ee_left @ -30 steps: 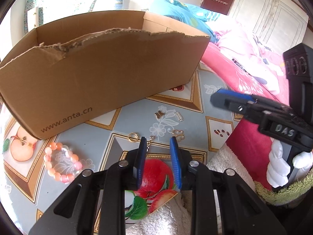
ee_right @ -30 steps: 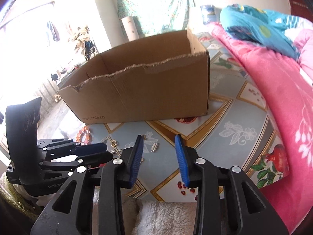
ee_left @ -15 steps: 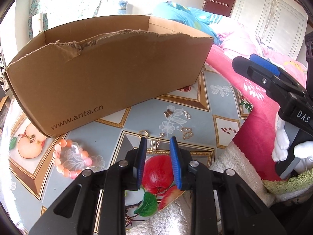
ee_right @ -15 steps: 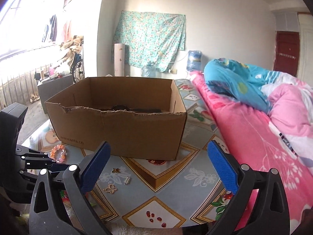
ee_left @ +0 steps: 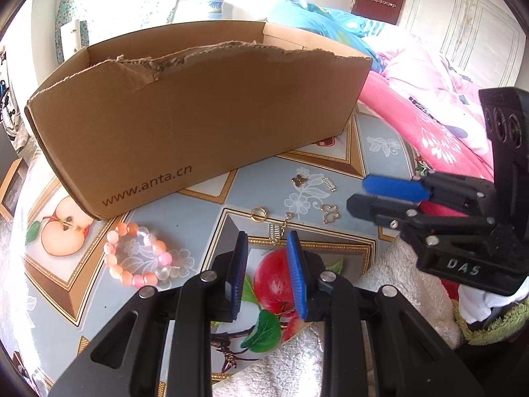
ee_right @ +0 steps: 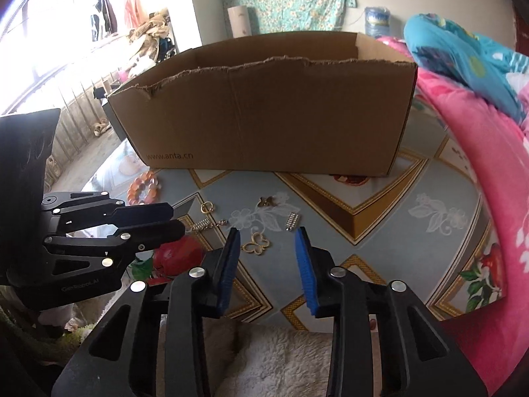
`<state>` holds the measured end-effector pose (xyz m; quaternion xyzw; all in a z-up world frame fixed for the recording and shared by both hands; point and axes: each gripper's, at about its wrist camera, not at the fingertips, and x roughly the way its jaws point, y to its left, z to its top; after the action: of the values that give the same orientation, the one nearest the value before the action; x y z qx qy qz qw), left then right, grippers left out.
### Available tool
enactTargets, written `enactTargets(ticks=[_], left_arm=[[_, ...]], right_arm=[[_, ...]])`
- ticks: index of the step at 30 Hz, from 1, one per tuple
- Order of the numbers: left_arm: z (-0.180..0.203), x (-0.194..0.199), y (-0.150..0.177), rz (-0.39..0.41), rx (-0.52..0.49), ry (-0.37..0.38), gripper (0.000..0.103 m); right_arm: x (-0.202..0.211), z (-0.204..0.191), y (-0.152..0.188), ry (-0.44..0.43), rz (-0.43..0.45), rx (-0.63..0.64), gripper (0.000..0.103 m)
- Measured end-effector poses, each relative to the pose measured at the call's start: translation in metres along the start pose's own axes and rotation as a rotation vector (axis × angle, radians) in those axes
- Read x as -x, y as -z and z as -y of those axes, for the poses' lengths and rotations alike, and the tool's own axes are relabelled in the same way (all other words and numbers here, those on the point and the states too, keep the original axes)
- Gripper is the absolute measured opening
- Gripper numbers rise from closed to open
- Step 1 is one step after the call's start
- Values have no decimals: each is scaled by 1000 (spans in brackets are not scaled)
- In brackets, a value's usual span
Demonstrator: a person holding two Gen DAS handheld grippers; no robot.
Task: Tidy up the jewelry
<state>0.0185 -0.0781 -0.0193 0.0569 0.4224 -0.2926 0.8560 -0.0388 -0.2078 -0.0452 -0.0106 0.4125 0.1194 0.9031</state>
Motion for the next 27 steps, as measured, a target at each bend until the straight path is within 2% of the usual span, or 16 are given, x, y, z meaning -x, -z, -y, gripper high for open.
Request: enactTargets(ticks=[8, 13, 16, 20, 22, 27], left_arm=[[1, -4, -1, -7, 18, 2, 23], [2, -7, -3, -10, 20, 1, 23], [1, -7, -3, -10, 23, -1, 23], [1, -8, -3, -9, 24, -1, 23], [1, -7, -3, -7, 24, 0, 23], [2, -7, -3, -5, 19, -1, 23]], right_arm=[[-19, -18, 7, 31, -40, 49, 27], [-23, -33, 6, 75, -39, 132, 19], [-24, -39, 7, 83, -44, 167, 18], [-29, -35, 3, 56, -54, 144, 14], [-28, -31, 1, 57, -54, 130, 4], [-28, -24, -3, 28, -63, 84, 3]])
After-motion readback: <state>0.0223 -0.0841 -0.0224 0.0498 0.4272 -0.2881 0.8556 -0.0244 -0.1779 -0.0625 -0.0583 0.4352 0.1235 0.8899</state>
